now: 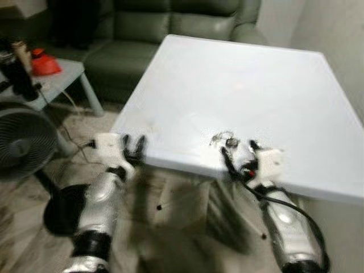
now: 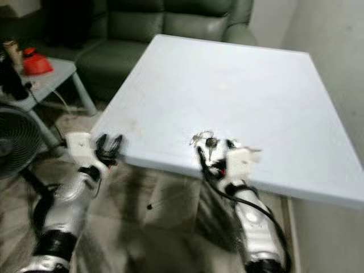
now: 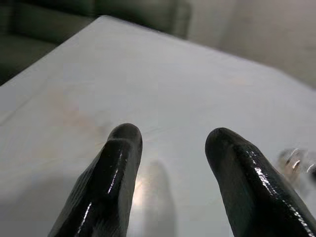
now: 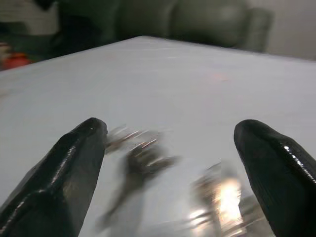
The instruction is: Hang keys on a hook
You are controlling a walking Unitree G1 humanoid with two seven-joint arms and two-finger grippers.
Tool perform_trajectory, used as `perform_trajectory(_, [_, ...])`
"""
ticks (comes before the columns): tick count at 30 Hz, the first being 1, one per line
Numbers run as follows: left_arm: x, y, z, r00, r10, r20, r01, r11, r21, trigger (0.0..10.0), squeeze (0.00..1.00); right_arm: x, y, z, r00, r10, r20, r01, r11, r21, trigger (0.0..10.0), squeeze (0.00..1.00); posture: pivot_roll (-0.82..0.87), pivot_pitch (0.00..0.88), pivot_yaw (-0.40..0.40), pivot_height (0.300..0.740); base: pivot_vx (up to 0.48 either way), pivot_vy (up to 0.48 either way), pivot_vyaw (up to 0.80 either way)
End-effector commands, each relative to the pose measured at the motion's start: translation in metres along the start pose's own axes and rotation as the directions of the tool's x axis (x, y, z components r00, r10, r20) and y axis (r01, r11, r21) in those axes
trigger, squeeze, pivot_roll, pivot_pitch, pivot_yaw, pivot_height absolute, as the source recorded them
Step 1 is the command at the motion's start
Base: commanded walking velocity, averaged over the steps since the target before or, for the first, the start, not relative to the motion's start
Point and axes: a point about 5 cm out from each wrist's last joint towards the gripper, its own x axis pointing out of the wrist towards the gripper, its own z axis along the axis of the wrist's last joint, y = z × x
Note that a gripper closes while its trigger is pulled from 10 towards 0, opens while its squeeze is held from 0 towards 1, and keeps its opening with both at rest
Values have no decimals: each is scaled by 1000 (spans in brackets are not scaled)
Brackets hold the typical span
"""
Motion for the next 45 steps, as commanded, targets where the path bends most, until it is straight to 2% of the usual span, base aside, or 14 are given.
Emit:
perform_trajectory(1, [-2, 11, 7, 999, 33, 18, -33, 999, 31, 10000, 0, 4, 8, 4, 999, 22, 24, -23, 1000, 15, 10000, 0, -3, 56, -18, 740, 0, 0, 0])
perform_trajectory(4, [-2, 10, 10, 998, 46, 47, -48, 998, 33, 10000, 0, 5, 8, 4, 999, 27, 22, -27, 1000, 9, 10000, 0, -3, 56, -18, 740, 0, 0, 0])
perform_trajectory(7, [-3, 3, 11, 997, 25, 70, -31, 996, 86, 10000, 0, 5, 7, 4, 999, 31, 21, -31, 1000, 0, 10000, 0, 0, 62, -23, 740, 0, 0, 0])
perform_trajectory(21, [-12, -33, 2, 987, -153, 51, 144, 977, 160, 10000, 0, 7, 9, 11, 991, 137, -9, -137, 982, -133, 10000, 0, 11, 113, -41, 740, 0, 0, 0])
perform_trajectory(29, [-16, -45, 2, 977, -206, 50, 195, 966, 170, 10000, 0, 13, 5, 12, 992, 122, -43, -127, 981, -149, 10000, 0, 19, 132, -53, 740, 0, 0, 0])
perform_trajectory(31, [-17, -47, 0, 976, -212, 45, 202, 965, 169, 10000, 0, 13, 5, 11, 991, 116, -60, -125, 975, -184, 10000, 0, 20, 136, -55, 740, 0, 0, 0])
perform_trajectory(36, [-23, -52, -7, 974, -227, 21, 221, 962, 161, 10000, 0, 14, 3, 5, 991, 95, -92, -108, 983, -148, 10000, 0, 20, 151, -55, 740, 0, 0, 0])
perform_trajectory(38, [-24, -54, -7, 972, -234, 19, 228, 961, 159, 10000, 0, 14, 0, 4, 991, 87, -105, -104, 981, -162, 9843, 0, 22, 155, -54, 740, 0, 0, 0])
perform_trajectory(39, [-25, -55, -7, 971, -236, 19, 231, 960, 160, 10000, 0, 13, -1, 3, 991, 82, -108, -99, 982, -163, 9490, 0, 22, 155, -54, 740, 0, 0, 0])
perform_trajectory(40, [-25, -56, -7, 971, -239, 18, 234, 959, 161, 10000, 0, 13, -2, 3, 991, 77, -110, -94, 983, -159, 7765, 0, 23, 158, -53, 740, 0, 0, 0])
perform_trajectory(41, [-26, -59, -8, 968, -249, 15, 243, 956, 165, 10000, 0, 12, -6, 2, 991, 64, -122, -84, 982, -168, 4392, 0, 23, 160, -53, 740, 0, 0, 0])
perform_trajectory(42, [-26, -60, -8, 968, -252, 14, 247, 955, 165, 10000, 0, 11, -8, 1, 990, 59, -128, -80, 983, -165, 2235, 0, 22, 161, -52, 740, 0, 0, 0])
perform_trajectory(44, [-27, -60, -8, 967, -255, 14, 249, 954, 166, 10000, 0, 10, -9, 1, 989, 56, -135, -77, 984, -159, 2431, 0, 20, 162, -51, 740, 0, 0, 0])
perform_trajectory(45, [-28, -61, -8, 966, -258, 13, 253, 954, 164, 10000, 0, 9, -12, 1, 990, 47, -134, -69, 984, -167, 3451, 0, 17, 163, -52, 740, 0, 0, 0])
